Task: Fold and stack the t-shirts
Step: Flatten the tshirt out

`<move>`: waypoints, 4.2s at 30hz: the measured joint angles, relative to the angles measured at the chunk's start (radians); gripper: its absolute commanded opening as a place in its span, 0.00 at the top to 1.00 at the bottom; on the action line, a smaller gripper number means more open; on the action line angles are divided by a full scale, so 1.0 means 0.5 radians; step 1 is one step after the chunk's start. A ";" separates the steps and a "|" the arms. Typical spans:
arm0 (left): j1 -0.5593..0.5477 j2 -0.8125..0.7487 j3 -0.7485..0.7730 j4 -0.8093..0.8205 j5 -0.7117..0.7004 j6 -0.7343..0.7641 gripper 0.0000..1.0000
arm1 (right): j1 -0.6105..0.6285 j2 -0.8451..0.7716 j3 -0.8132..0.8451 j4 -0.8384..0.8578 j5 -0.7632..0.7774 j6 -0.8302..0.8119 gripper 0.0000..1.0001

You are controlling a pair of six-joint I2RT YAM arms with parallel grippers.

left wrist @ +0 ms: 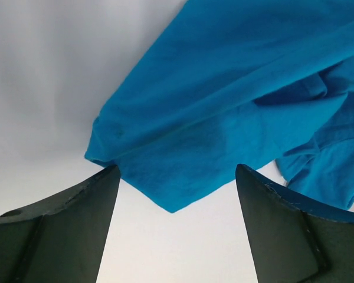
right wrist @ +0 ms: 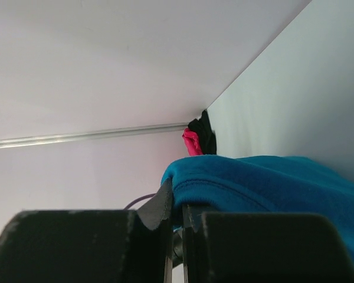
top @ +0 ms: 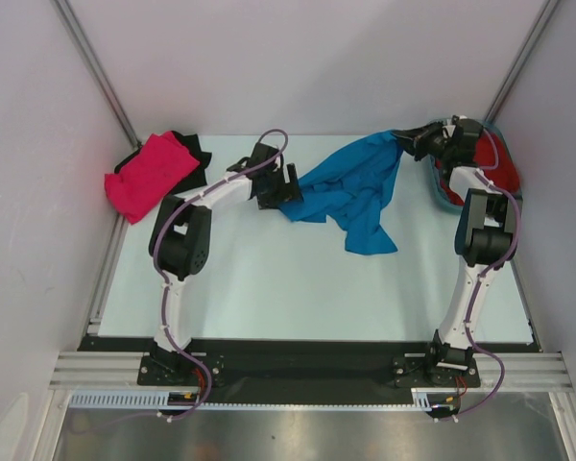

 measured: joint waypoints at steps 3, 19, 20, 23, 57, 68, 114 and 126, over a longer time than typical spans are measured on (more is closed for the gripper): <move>0.000 0.000 -0.041 0.012 0.036 -0.034 0.07 | -0.005 0.014 0.000 0.000 -0.002 0.001 1.00; 0.000 0.008 -0.044 -0.088 -0.084 -0.172 0.19 | -0.020 0.035 0.001 0.031 -0.026 0.018 1.00; 0.000 0.012 -0.044 -0.076 -0.069 -0.184 0.21 | -0.021 0.035 0.000 0.035 -0.032 0.018 1.00; 0.000 0.034 -0.045 -0.027 -0.009 -0.204 0.25 | -0.025 0.035 0.000 0.035 -0.038 0.018 1.00; 0.008 -1.163 0.058 -0.416 -0.522 0.402 1.00 | -0.087 -1.118 -0.512 0.029 -0.389 0.158 1.00; -0.027 -1.639 0.116 -0.745 -0.533 0.577 1.00 | -0.166 -1.674 -0.513 -0.047 -0.591 0.543 1.00; -0.031 -0.784 0.249 -1.302 -0.572 0.471 1.00 | -0.097 -1.254 -0.780 -1.295 -0.230 -0.592 1.00; 0.085 -0.023 0.622 -0.996 -0.687 0.645 1.00 | 0.021 -0.103 0.124 -0.954 -0.234 -0.718 1.00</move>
